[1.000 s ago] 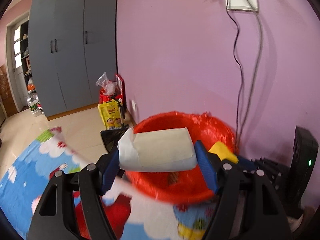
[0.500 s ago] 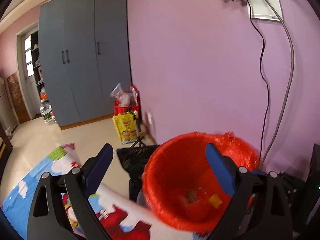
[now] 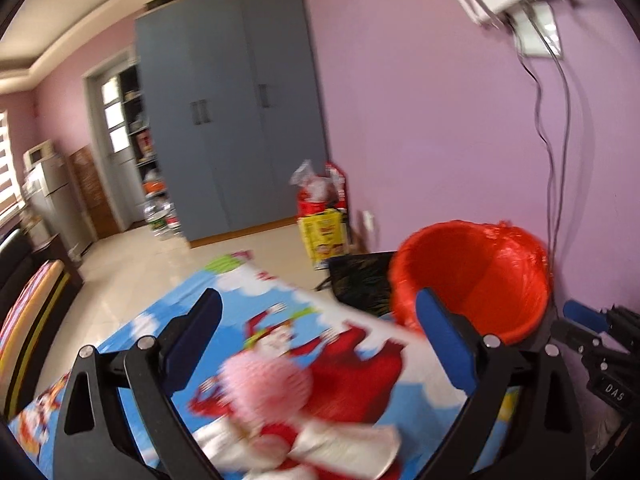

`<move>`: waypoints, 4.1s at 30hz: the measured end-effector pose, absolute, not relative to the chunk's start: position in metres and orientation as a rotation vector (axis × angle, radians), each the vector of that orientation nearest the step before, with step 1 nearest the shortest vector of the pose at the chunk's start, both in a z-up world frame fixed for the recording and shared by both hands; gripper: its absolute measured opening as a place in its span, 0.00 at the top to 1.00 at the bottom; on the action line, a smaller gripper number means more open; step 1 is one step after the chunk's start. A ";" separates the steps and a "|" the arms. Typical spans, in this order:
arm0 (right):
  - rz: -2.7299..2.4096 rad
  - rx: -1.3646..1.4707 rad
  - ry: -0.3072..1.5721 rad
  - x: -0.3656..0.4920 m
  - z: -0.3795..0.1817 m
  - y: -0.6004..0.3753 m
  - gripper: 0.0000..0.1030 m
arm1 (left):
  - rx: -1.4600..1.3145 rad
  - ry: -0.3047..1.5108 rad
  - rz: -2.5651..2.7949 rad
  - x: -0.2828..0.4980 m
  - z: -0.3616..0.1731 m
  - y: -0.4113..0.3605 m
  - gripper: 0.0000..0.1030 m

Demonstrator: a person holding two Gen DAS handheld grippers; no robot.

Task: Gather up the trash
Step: 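Move both tools back over the bed toward the QR-code box and tissue, then grasp the white QR-code box with the right tool while the left tool grasps the white tissue, then carry both items to the red bucket and open both tools to drop them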

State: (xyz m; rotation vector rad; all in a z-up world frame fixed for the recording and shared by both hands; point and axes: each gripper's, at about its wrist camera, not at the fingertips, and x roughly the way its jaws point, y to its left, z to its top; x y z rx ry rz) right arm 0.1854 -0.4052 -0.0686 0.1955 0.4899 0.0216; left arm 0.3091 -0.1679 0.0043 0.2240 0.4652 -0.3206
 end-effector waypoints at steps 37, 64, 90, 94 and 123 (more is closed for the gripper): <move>0.353 -0.069 0.745 0.157 -0.150 -0.197 0.53 | 0.025 0.650 -0.016 0.155 -0.102 0.039 0.05; 0.367 0.075 0.658 0.168 -0.132 -0.245 0.67 | -0.013 0.762 -0.048 0.231 -0.135 -0.002 0.43; 0.395 0.056 0.590 0.133 -0.101 -0.236 0.67 | 0.032 0.613 -0.166 0.146 -0.090 -0.003 0.85; 0.391 0.064 0.577 0.127 -0.097 -0.240 0.67 | 0.051 0.585 -0.185 0.139 -0.081 -0.015 0.85; 0.087 0.172 0.474 0.144 -0.071 -0.383 0.67 | 0.201 0.518 -0.566 0.202 -0.050 -0.186 0.85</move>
